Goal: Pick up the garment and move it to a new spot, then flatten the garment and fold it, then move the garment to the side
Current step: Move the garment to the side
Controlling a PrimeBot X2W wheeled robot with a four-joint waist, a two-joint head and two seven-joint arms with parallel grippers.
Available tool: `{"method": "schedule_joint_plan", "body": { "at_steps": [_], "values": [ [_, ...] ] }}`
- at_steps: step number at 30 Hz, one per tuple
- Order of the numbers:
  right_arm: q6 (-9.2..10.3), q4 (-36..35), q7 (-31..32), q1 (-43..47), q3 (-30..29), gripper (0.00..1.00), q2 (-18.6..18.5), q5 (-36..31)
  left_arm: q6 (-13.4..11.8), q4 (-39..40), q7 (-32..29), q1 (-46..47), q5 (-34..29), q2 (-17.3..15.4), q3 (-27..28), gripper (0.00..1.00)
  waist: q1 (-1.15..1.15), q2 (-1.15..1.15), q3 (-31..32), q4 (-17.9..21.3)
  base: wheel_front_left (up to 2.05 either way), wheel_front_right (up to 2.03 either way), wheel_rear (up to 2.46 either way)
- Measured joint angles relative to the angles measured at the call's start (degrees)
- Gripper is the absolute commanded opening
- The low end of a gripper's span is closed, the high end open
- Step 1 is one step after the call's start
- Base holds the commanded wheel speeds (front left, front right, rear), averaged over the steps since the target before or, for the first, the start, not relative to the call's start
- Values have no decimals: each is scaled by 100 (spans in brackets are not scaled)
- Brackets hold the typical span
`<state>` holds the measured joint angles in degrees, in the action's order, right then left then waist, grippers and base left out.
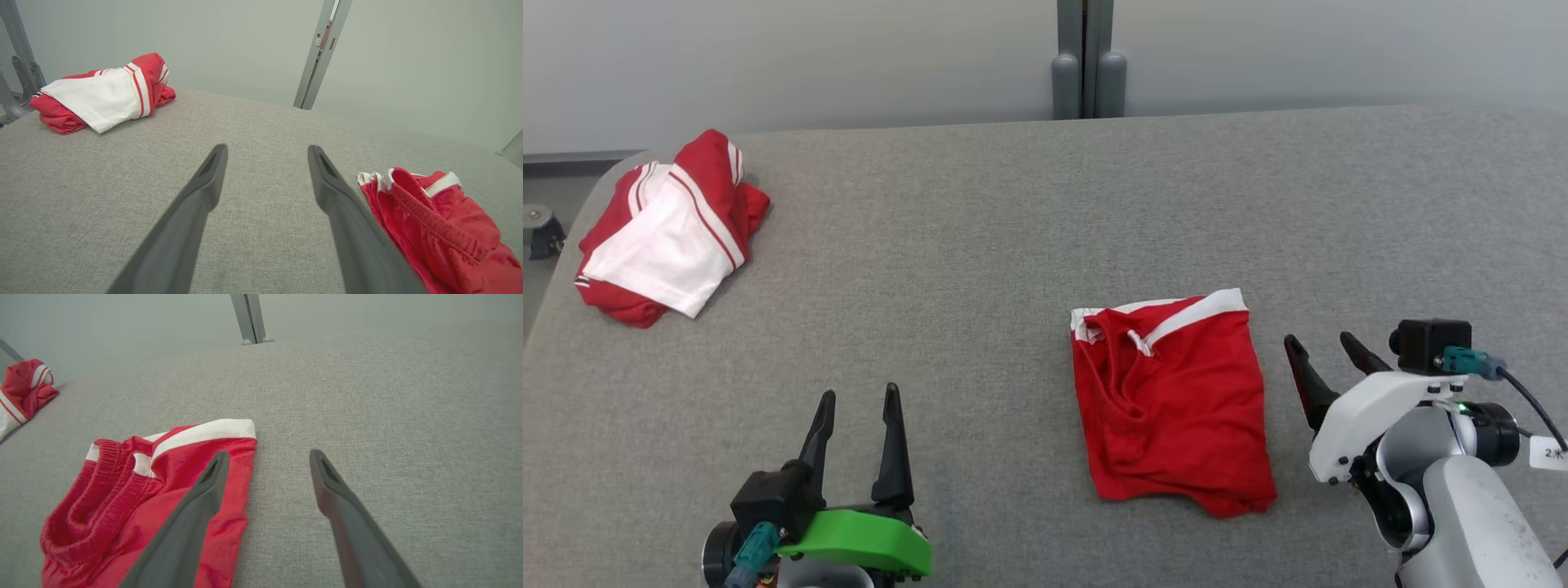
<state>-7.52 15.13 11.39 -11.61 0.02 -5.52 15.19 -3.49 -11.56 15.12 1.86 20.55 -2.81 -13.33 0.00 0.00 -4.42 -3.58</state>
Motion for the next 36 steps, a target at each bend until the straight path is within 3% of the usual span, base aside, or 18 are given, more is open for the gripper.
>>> {"method": "schedule_joint_plan", "body": {
  "at_steps": [8,15,17,18,19,21,29,36],
  "values": [
    [0,543,896,-316,135,100,-178,210,-13,-27,0,87,49,0,-65,100,0,0,-206,-374,0,0,0],
    [0,956,1124,-444,175,100,-218,227,-51,-31,0,88,56,-1,-82,100,0,0,-359,-642,0,0,0],
    [0,1045,1128,-481,255,56,-218,292,-53,-25,0,88,56,-1,-80,100,0,0,-415,-681,0,0,0],
    [0,1071,1127,-518,292,39,-225,292,-55,-21,0,87,55,-1,-73,100,0,0,-440,-688,0,0,0],
    [0,1089,1122,-544,322,31,-230,292,-55,-18,0,87,54,-1,-68,100,0,0,-459,-688,0,0,0],
    [0,1138,1067,-613,388,0,-240,297,-56,-11,0,88,38,-1,-63,100,0,0,-498,-659,0,0,0],
    [-2,1124,409,-958,415,0,-420,188,-26,64,1,279,-122,0,0,100,0,0,-653,-315,0,0,0],
    [-2,1074,52,-1246,187,0,-544,93,67,153,0,533,-370,-11,80,100,0,0,-847,295,0,0,0]
  ]
}}
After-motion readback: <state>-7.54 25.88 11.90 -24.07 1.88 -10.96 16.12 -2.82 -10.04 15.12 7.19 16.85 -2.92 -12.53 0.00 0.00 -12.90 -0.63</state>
